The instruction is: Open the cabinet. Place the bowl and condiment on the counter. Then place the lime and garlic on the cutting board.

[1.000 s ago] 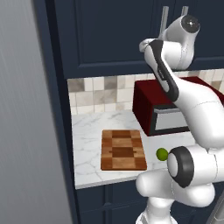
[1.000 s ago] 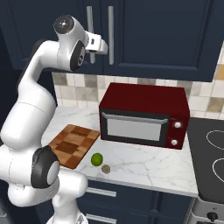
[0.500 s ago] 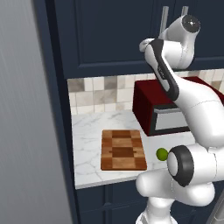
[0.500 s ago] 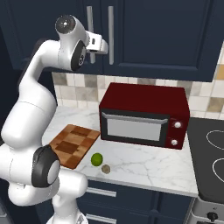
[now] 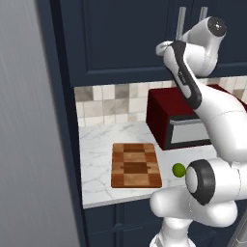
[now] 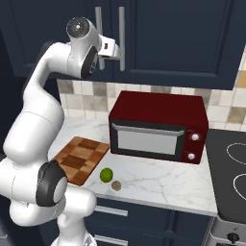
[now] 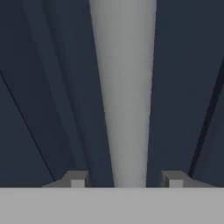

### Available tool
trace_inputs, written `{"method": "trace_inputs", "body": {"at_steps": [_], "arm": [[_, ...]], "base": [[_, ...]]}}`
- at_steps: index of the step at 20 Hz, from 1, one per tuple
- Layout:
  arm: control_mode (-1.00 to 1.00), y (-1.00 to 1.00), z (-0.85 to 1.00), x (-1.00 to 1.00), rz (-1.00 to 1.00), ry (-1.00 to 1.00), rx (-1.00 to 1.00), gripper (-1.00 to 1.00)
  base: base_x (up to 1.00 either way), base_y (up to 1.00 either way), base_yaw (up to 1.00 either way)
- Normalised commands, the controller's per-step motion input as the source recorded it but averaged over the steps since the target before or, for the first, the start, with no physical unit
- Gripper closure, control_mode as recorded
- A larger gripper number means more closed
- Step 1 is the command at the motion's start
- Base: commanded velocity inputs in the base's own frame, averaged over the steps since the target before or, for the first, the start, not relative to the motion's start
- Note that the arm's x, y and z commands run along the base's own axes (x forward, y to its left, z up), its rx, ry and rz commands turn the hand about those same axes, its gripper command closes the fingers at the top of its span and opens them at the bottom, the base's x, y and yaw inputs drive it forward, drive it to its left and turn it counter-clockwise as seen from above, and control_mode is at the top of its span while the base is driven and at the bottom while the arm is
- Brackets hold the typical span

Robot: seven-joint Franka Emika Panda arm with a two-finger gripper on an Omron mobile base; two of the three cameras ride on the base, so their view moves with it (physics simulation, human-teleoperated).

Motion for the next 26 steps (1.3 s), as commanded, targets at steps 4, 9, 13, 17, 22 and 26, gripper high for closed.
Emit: {"method": "trace_inputs", "body": {"at_steps": [4, 9, 13, 17, 22, 26], "arm": [[-1.00, 0.00, 0.00, 0.34, 0.14, -0.06, 0.12, 1.00], [-1.00, 0.09, 0.00, 0.35, 0.14, -0.09, 0.11, 1.00], [-1.00, 0.30, 0.00, 0.29, 0.12, -0.10, 0.09, 1.00], [-1.00, 0.57, 0.00, 0.17, 0.12, -0.04, 0.09, 1.00], [-1.00, 0.83, 0.00, 0.22, 0.09, 0.00, 0.06, 1.00], [-1.00, 0.85, 0.00, 0.30, 0.10, 0.00, 0.04, 1.00]], "base": [[0.00, 0.00, 0.00], [0.00, 0.00, 0.00], [0.00, 0.00, 0.00], [0.00, 0.00, 0.00], [0.00, 0.00, 0.00], [0.00, 0.00, 0.00]]}}
